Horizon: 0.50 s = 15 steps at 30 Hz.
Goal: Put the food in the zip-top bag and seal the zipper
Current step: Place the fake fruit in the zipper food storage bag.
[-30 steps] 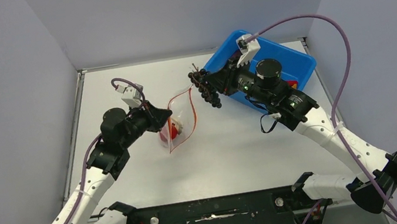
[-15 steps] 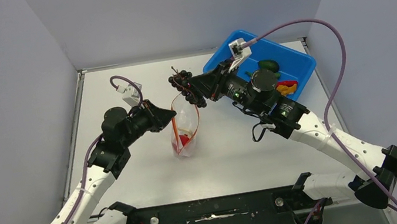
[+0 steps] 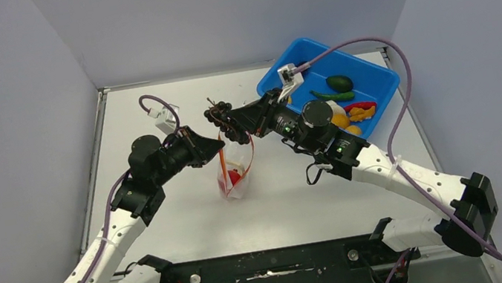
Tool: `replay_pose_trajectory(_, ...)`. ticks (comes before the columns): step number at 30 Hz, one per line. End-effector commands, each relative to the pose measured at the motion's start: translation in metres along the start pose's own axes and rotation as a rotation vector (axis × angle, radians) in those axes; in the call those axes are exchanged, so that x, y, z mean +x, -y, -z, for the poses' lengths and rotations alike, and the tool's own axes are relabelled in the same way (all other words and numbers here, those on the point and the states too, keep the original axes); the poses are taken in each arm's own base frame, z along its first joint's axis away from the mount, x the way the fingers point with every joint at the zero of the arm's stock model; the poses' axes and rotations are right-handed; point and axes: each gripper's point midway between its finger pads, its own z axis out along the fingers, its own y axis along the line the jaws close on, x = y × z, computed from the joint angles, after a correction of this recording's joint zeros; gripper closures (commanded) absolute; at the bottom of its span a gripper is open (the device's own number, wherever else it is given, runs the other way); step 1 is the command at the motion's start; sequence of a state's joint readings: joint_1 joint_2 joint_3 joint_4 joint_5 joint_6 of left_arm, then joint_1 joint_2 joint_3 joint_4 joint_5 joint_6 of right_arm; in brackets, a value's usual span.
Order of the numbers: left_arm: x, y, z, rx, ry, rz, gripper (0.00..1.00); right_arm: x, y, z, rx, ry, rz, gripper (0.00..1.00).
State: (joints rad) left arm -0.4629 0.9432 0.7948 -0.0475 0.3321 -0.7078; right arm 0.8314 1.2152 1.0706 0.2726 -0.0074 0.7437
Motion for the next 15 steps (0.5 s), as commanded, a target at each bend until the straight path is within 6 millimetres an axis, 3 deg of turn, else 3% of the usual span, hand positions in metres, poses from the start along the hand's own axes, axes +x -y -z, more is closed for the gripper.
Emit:
replay_pose_trajectory(1,-0.022,0.027,0.004,0.101,0.068,-0.027,1.0,-0.008,-0.011,-0.005,-0.057,0.072,-0.063,0.94)
replay_pose_trajectory(10,-0.015,0.021,0.003,0.089,0.055,-0.013,1.0,0.02,0.002,-0.004,-0.048,0.034,-0.115,0.94)
replay_pose_trajectory(15,-0.014,0.023,0.003,0.102,0.046,-0.016,1.0,0.031,0.016,0.007,0.002,0.018,-0.116,0.91)
